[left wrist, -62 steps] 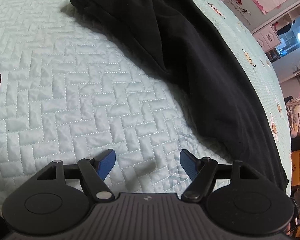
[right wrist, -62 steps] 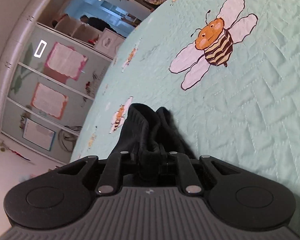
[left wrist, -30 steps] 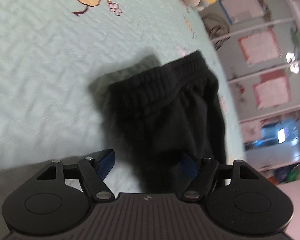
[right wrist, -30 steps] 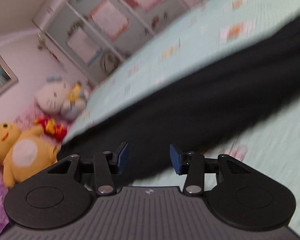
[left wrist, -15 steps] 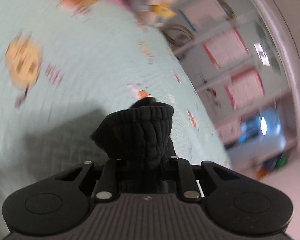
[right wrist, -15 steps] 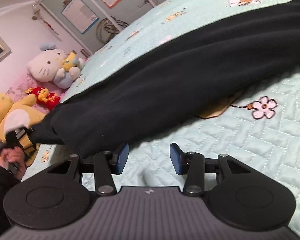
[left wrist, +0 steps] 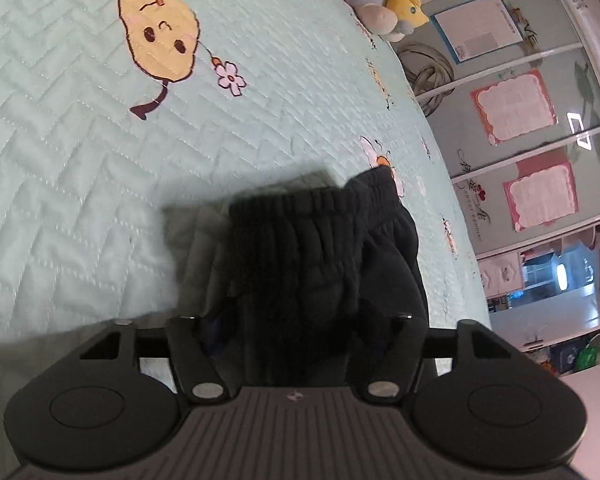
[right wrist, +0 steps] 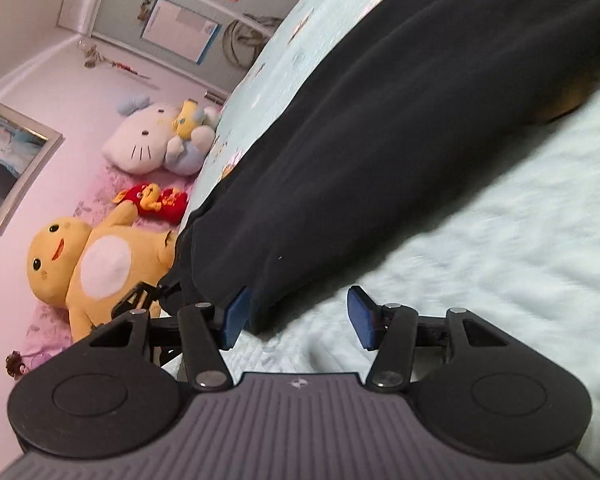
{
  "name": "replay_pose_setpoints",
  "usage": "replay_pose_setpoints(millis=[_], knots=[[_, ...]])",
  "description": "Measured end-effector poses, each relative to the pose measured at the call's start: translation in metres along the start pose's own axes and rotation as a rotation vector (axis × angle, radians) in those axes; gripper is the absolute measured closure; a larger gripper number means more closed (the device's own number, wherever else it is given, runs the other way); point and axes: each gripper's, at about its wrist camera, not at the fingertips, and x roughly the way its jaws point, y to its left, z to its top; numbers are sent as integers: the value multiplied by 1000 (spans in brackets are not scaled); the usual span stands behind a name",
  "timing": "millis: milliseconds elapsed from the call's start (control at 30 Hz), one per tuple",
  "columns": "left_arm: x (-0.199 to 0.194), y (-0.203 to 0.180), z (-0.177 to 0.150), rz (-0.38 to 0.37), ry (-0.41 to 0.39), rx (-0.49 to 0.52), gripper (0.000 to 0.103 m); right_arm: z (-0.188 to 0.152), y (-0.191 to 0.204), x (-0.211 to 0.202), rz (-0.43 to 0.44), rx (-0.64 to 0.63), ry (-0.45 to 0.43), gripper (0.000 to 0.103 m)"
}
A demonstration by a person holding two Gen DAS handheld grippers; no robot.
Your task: Fold clothes
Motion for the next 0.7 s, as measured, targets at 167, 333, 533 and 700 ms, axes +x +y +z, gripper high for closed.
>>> replay_pose_setpoints(millis=[167, 333, 533, 700], knots=[[8, -2, -1, 4, 7, 12, 88, 7, 10, 24, 44, 1, -35, 89], [2, -3, 11, -52, 19, 56, 89, 29, 20, 13, 44, -37, -123, 101], [14, 17, 6, 0, 78, 29, 70, 32, 4, 9, 32, -3, -93, 81], [-17, 28, -18, -47, 40, -10, 39, 9, 4, 4, 35, 0, -45, 58]])
